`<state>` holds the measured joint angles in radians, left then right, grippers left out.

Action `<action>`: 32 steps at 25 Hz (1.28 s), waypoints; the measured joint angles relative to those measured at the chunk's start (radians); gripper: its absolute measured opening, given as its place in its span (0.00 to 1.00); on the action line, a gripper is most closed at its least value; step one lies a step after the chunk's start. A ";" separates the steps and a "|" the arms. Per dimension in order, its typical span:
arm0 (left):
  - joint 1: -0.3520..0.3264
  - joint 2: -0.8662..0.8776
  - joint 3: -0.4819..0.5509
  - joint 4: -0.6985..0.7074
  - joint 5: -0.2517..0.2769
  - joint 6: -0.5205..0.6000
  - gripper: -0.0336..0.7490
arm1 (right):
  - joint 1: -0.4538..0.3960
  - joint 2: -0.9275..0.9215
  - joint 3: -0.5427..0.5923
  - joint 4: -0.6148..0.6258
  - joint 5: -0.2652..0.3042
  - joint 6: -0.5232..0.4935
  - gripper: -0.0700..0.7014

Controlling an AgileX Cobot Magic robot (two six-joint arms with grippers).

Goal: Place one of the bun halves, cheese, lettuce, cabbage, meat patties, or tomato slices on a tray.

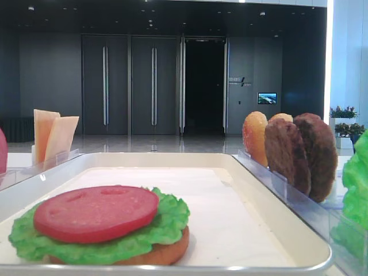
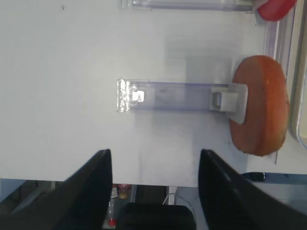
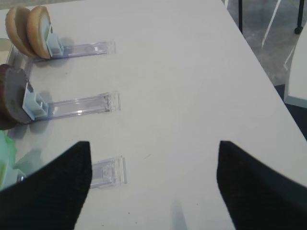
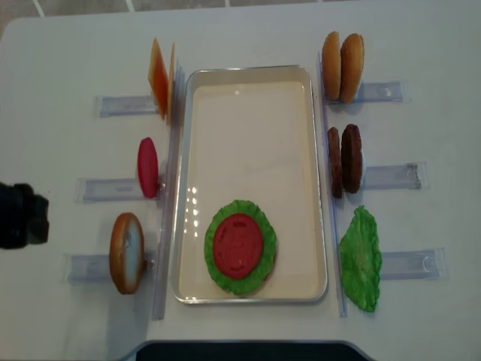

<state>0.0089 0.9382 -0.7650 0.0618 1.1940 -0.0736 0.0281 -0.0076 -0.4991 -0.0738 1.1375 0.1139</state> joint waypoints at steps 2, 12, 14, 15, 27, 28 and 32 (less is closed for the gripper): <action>0.000 -0.079 0.047 -0.003 -0.008 0.000 0.60 | 0.000 0.000 0.000 0.000 0.000 0.000 0.79; 0.000 -0.486 0.249 -0.004 -0.076 0.005 0.60 | 0.000 0.000 0.000 0.000 0.000 0.000 0.79; 0.000 -0.555 0.282 -0.004 -0.086 0.006 0.60 | 0.000 0.000 0.000 0.000 0.000 0.000 0.79; 0.000 -0.589 0.289 -0.004 -0.087 0.009 0.60 | 0.000 0.000 0.000 0.000 0.000 0.000 0.79; 0.000 -0.866 0.291 -0.004 -0.087 0.013 0.60 | 0.000 0.000 0.000 0.000 0.000 0.000 0.79; 0.000 -0.883 0.291 -0.004 -0.087 0.013 0.60 | 0.000 0.000 0.000 0.000 0.000 0.000 0.79; 0.000 -0.947 0.291 -0.004 -0.085 0.013 0.60 | 0.000 0.000 0.000 0.000 0.000 0.000 0.79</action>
<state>0.0089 -0.0092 -0.4738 0.0577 1.1092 -0.0606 0.0281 -0.0076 -0.4991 -0.0738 1.1375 0.1139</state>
